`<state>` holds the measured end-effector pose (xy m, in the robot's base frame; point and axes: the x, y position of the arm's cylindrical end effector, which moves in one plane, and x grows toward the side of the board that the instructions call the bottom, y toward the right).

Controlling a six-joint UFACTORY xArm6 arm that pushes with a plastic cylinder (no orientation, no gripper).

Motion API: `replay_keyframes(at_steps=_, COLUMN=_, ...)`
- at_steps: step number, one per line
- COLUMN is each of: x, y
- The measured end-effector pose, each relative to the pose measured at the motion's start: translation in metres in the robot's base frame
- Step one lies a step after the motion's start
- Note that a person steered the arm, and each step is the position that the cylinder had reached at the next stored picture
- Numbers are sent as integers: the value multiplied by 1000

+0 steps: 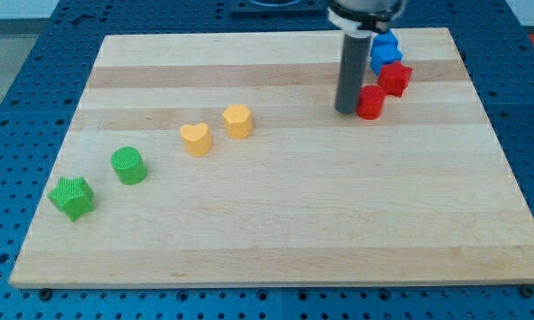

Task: Move the yellow hexagon to the center of the board

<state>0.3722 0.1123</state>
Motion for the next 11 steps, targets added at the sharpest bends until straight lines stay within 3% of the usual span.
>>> replay_keyframes(at_steps=2, x=-1, y=60)
replay_keyframes(at_steps=3, x=1, y=38)
replay_keyframes(at_steps=5, x=-10, y=-33)
replay_keyframes(at_steps=7, x=-23, y=-167)
replay_keyframes(at_steps=8, x=-14, y=-239)
replay_keyframes(at_steps=9, x=9, y=-253)
replay_keyframes(at_steps=11, x=21, y=-134)
